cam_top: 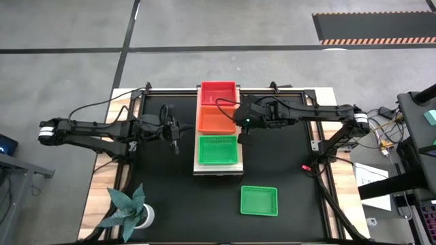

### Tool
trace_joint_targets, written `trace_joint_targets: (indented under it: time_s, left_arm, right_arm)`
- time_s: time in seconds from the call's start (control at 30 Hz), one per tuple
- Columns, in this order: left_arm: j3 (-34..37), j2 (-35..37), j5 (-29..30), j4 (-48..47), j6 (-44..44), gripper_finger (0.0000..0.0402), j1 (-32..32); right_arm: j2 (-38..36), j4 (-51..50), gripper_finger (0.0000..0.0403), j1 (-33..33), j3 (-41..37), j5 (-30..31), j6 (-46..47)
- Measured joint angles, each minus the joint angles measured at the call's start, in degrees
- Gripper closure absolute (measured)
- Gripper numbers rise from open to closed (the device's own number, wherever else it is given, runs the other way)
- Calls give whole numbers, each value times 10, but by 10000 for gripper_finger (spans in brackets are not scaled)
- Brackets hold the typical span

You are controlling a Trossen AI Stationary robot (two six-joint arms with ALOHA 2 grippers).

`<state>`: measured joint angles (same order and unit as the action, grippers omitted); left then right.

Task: Stack baskets on shelf by color
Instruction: Stack the orange bin on the orange bins on the shelf

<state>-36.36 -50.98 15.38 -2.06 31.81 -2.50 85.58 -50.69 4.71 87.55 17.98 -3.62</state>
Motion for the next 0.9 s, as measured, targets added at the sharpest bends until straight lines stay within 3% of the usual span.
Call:
trace_joint_targets:
  time_s: [0.2,0.6,0.9]
  left_arm:
    - [0,-9,-13,5,-1,402,0]
    - [-25,-115,-16,19,16,402,-17]
    - [-27,-104,-16,14,15,402,-17]
  right_arm:
    - [-1,-20,394,0,0,0,4]
    - [-3,-30,394,0,0,0,17]
    - [2,-24,394,0,0,0,17]
